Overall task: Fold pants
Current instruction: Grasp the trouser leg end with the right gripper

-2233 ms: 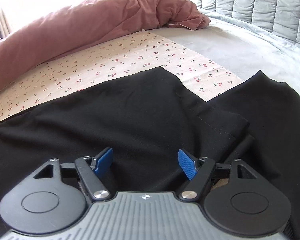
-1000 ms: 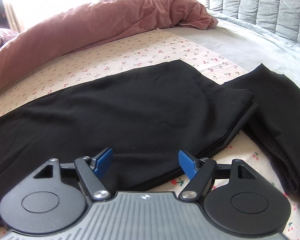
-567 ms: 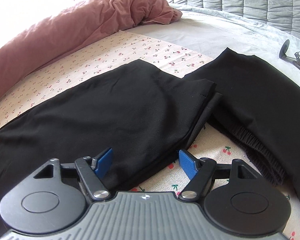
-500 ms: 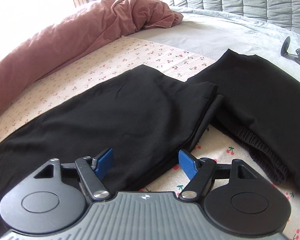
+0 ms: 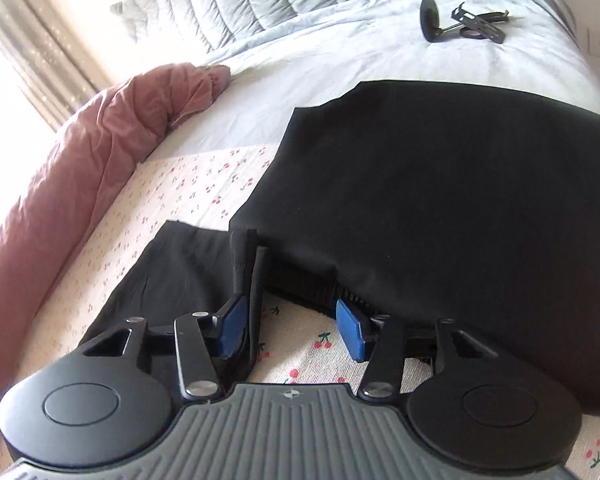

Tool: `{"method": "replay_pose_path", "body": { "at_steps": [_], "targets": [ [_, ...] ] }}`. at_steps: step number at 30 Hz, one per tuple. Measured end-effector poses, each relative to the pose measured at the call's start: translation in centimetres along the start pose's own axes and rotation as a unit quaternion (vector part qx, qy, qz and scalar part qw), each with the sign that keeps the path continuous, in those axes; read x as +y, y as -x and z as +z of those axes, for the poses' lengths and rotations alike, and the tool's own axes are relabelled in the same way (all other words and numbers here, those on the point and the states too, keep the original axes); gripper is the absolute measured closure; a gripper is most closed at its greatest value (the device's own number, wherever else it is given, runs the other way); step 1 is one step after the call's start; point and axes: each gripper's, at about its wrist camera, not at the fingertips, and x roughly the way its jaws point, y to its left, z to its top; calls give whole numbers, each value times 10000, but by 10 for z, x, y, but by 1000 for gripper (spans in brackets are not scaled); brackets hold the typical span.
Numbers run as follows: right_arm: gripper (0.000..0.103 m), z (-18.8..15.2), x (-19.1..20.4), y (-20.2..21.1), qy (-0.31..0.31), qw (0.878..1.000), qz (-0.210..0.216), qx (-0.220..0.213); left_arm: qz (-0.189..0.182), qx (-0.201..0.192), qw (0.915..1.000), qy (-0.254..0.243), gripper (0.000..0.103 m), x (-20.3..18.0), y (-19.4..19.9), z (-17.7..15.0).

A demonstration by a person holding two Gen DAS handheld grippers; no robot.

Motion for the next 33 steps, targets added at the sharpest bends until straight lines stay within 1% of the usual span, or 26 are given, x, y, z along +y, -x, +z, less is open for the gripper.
{"method": "replay_pose_path", "body": {
  "at_steps": [2, 4, 6, 7, 10, 13, 14, 15, 16, 17, 19, 20, 22, 24, 26, 28, 30, 33],
  "targets": [
    [57, -1, 0, -8, -33, 9991, 272, 321, -22, -10, 10000, -24, 31, -2, 2, -1],
    [57, -3, -7, -20, -411, 9955, 559, 651, -74, -13, 9999, -112, 31, -5, 4, -2],
    [57, -3, -9, -24, -605, 9943, 635, 611, -85, -9, 9998, -176, 31, -8, 5, -5],
    [57, -3, -5, -24, -544, 9944, 693, 575, -95, -10, 9997, -213, 31, -10, 5, -5],
    [57, -3, 9, -36, -314, 9934, 895, 650, -85, -2, 9996, -285, 31, -13, 4, -6],
    [59, -2, 21, -50, -42, 9954, 832, 480, -60, 1, 9994, -337, 31, -14, 3, -7],
    [66, -2, 25, -51, 78, 9960, 785, 419, -63, 1, 9994, -336, 31, -13, 3, -7],
    [84, -3, 29, -53, 208, 9964, 718, 404, -58, 0, 9995, -325, 31, -13, 2, -6],
    [96, -3, 33, -54, 363, 9962, 675, 418, -55, 2, 9995, -311, 31, -12, 2, -6],
    [103, -3, 35, -53, 447, 9962, 643, 390, -44, 4, 9996, -294, 31, -11, 1, -6],
    [103, 3, 37, -42, 509, 9958, 752, 74, -25, 3, 9996, -288, 31, -11, 1, -6],
    [103, 6, 38, -33, 573, 9948, 836, -131, -14, 1, 9995, -302, 31, -11, 1, -6],
    [103, 10, 42, -19, 691, 9912, 1052, -402, 22, -3, 9994, -344, 31, -13, 1, -6],
    [103, 10, 45, -15, 863, 9915, 876, -417, 33, -3, 9993, -370, 30, -13, 0, -6],
    [103, 8, 40, -26, 898, 9941, 574, -221, 19, 3, 9994, -355, 30, -12, 0, -6],
    [103, 5, 35, -37, 897, 9951, 400, -73, 1, 7, 9994, -343, 30, -11, 1, -5],
    [103, 2, 35, -43, 937, 9951, 313, -12, 3, 6, 9994, -354, 30, -12, 1, -5],
    [103, 0, 39, -37, 1077, 9934, 374, -141, 34, 0, 9992, -397, 30, -13, 1, -6]
  ]
}}
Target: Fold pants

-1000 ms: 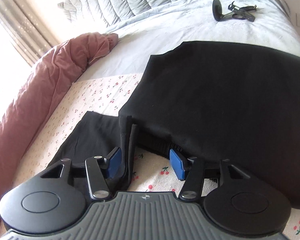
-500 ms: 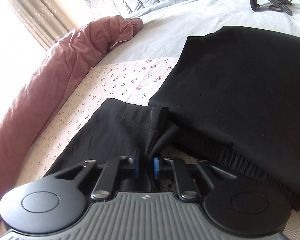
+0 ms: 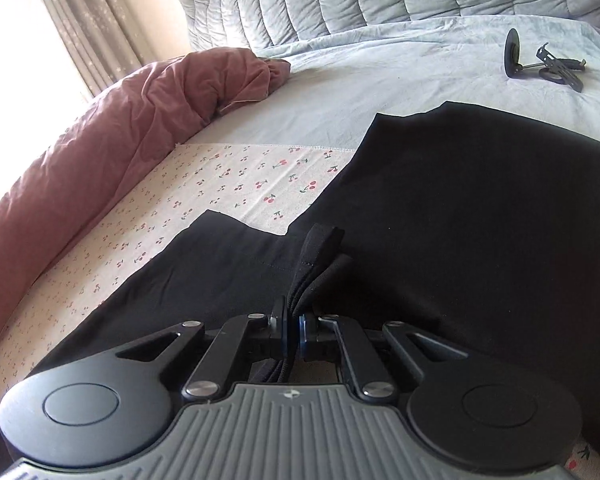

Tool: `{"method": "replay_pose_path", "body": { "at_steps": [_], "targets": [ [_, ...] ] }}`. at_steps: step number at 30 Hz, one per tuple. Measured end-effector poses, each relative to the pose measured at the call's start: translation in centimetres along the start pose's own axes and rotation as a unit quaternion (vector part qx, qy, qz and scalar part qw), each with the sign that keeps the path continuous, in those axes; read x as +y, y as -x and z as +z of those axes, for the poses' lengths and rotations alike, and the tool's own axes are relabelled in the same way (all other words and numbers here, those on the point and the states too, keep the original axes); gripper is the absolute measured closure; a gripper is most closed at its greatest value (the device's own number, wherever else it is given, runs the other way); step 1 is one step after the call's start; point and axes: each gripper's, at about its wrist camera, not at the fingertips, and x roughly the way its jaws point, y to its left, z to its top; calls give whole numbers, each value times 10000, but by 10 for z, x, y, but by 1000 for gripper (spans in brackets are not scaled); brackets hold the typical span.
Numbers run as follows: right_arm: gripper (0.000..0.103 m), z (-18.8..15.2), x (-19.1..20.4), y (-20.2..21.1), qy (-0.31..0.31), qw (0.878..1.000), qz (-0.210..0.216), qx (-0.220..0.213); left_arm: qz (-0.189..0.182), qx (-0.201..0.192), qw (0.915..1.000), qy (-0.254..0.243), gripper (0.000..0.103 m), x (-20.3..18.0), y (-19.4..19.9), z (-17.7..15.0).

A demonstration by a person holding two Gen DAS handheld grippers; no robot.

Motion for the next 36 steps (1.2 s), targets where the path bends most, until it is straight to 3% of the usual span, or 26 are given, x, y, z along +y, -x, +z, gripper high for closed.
{"method": "replay_pose_path", "body": {
  "at_steps": [6, 10, 14, 20, 26, 28, 30, 31, 35, 36],
  "targets": [
    [103, -2, 16, 11, 456, 9985, 32, -310, 30, 4, 10000, -59, 28, -2, -1, -1],
    [103, -2, 17, 12, 454, 9983, 99, -342, 33, 8, 10000, -53, 26, -4, -2, 0],
    [103, -1, 23, 22, 303, 9979, 458, -347, 77, -1, 9999, -140, 26, -6, -2, -1],
    [103, -5, 30, 21, 445, 9978, 359, -325, 101, 4, 9998, -191, 26, -7, -3, -2],
    [103, -4, 29, 28, 337, 9970, 584, -380, -29, 8, 10000, -5, 26, 1, -1, 2],
    [103, -3, 29, 29, 345, 9968, 635, -345, -35, -85, 9995, 316, 36, 13, 2, 6],
    [103, -4, 33, 30, 394, 9964, 668, -343, -91, -137, 9980, 606, 56, 27, 4, 10],
    [103, -4, 35, 31, 429, 9961, 674, -360, -149, -113, 9973, 712, 59, 33, 3, 11],
    [103, -11, 56, 44, 726, 9925, 820, -549, -115, 81, 9960, 886, 79, 46, -5, 10],
    [103, -13, 62, 47, 784, 9914, 866, -593, -15, 97, 9955, 942, 91, 49, -5, 9]
  ]
}}
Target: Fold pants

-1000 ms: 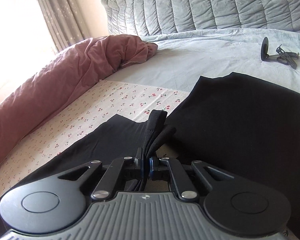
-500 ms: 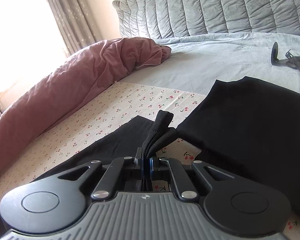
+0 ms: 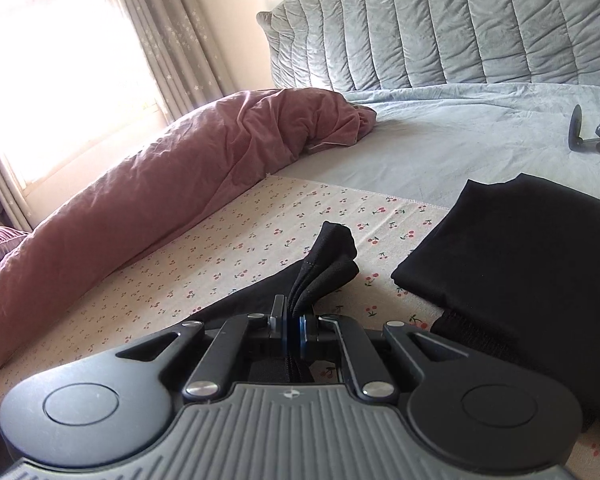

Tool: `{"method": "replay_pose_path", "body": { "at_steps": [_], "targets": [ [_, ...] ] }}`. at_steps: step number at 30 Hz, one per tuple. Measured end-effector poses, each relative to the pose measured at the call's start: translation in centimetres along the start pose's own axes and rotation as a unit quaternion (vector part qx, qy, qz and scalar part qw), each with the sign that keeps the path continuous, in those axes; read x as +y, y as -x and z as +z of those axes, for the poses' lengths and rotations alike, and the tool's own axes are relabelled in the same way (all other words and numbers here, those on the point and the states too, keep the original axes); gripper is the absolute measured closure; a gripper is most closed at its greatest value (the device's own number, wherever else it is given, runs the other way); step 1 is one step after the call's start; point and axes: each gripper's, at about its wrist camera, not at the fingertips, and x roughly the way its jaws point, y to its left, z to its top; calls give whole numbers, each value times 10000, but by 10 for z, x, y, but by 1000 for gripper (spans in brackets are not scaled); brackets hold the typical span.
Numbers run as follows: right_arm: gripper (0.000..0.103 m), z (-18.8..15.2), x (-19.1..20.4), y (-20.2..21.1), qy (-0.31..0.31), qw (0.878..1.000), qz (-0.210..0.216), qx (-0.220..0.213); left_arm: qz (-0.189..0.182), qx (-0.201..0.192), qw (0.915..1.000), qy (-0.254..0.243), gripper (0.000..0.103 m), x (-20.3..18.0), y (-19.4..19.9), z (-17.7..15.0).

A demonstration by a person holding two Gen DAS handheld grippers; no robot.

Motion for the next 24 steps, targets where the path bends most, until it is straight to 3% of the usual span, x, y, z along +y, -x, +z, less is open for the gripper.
{"method": "replay_pose_path", "body": {
  "at_steps": [2, 11, 14, 18, 21, 23, 24],
  "targets": [
    [103, -3, 20, 8, 236, 9995, 180, -119, 153, 16, 9998, 128, 100, 7, 1, -1],
    [103, -29, 96, 18, 1261, 9901, 602, -126, -366, 288, 9965, 698, 103, 33, 4, 5],
    [103, -48, 138, 34, 1784, 9783, 1025, -240, -578, 169, 9947, 832, 103, 36, 11, 10],
    [103, -107, 225, 56, 2968, 9363, 1878, 17, -1366, -187, 9884, 631, 90, 25, 25, 11],
    [103, -170, 273, 67, 3945, 8864, 2377, 466, -1942, 47, 9790, 613, 78, 12, 18, 8],
    [103, -220, 293, 74, 4713, 8430, 2500, 688, -2221, 317, 9725, 631, 74, 2, 7, 4],
    [103, -234, 297, 77, 4918, 8318, 2477, 698, -2297, 418, 9702, 643, 74, -1, 3, 3]
  ]
}}
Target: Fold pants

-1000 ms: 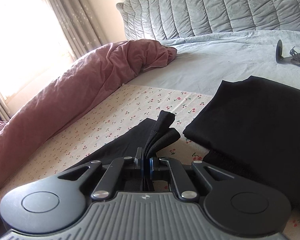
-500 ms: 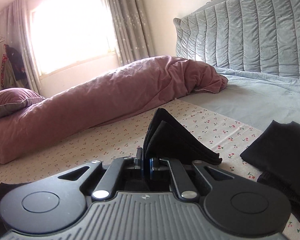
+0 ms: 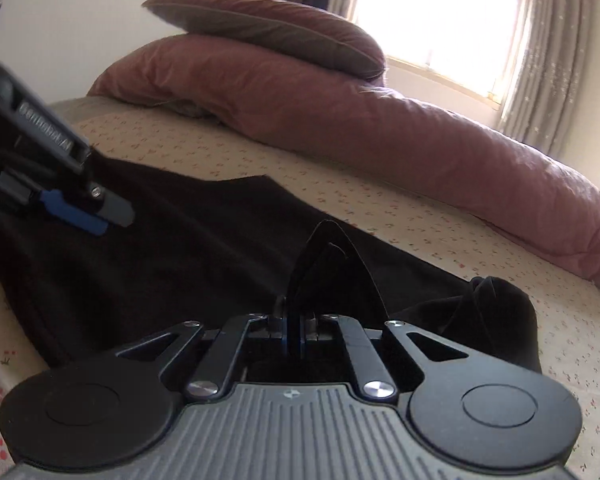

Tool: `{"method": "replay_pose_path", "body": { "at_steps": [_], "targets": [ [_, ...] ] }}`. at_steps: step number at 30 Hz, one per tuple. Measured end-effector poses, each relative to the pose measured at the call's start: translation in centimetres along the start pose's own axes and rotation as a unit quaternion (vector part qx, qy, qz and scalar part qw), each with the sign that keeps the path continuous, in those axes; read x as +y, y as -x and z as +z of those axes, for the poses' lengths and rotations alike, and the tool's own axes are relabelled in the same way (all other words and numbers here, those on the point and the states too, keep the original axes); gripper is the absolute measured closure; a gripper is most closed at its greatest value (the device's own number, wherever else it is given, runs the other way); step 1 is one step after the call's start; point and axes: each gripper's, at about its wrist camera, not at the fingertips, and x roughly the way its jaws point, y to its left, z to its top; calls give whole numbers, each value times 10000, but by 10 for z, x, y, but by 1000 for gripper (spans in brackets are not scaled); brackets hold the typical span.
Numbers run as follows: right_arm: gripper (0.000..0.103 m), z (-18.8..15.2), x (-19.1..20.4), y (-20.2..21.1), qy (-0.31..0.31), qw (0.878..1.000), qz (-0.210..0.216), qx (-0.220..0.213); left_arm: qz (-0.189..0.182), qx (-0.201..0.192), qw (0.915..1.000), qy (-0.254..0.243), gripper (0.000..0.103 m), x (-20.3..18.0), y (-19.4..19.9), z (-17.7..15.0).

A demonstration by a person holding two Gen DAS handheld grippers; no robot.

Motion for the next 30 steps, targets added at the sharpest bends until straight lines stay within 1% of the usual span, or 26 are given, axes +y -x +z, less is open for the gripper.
{"method": "replay_pose_path", "body": {
  "at_steps": [2, 3, 7, 11, 12, 15, 18, 20, 22, 23, 24, 25, 27, 28, 29, 30],
  "targets": [
    [103, -7, 23, 0, 431, 9987, -266, -32, -90, 123, 9999, 76, 74, 0, -7, 0],
    [103, -7, 26, 3, 427, 9987, -286, -58, -147, 151, 9997, 127, 74, 0, -9, 1],
    [103, -7, 0, 12, -271, 9996, 35, -62, -525, 318, 9976, 329, 72, 3, -13, 1],
    [102, -15, -19, 18, -971, 9946, 373, -72, -597, 398, 9970, 293, 72, 0, -18, -1],
    [103, -14, -19, 20, -1120, 9929, 381, -95, -619, 424, 9967, 297, 72, -1, -20, -2],
    [103, -17, -33, 28, -1518, 9878, 69, -335, -540, 460, 9971, 291, 72, -3, -23, -2],
    [103, -14, -60, 48, -2221, 9710, -400, -794, -479, 332, 9974, 418, 72, 3, -15, 2],
    [103, -8, -91, 60, -2888, 9472, -775, -1161, -426, 246, 9973, 546, 72, 11, -8, 7],
    [103, 3, -114, 71, -3336, 9238, -1072, -1543, -306, 143, 9967, 736, 71, 21, -3, 12],
    [103, 15, -121, 72, -3294, 9217, -1206, -1656, -228, 93, 9961, 844, 71, 27, -1, 15],
    [103, 27, -121, 70, -3163, 9247, -1255, -1707, -127, 38, 9952, 974, 71, 34, 1, 18],
    [103, 43, -121, 64, -2972, 9309, -1201, -1752, -31, -14, 9935, 1135, 71, 42, 4, 20],
    [103, 68, -99, 50, -2453, 9526, -782, -1621, 26, -107, 9892, 1463, 71, 61, 9, 26],
    [103, 84, -69, 37, -1765, 9745, -434, -1319, 0, -157, 9866, 1622, 71, 71, 13, 29],
    [103, 93, -34, 20, -1000, 9896, -184, -1016, -11, -227, 9835, 1794, 71, 82, 17, 32],
    [103, 94, 0, 7, -265, 9972, 81, -695, 20, -327, 9798, 1972, 71, 93, 22, 34]
  ]
}}
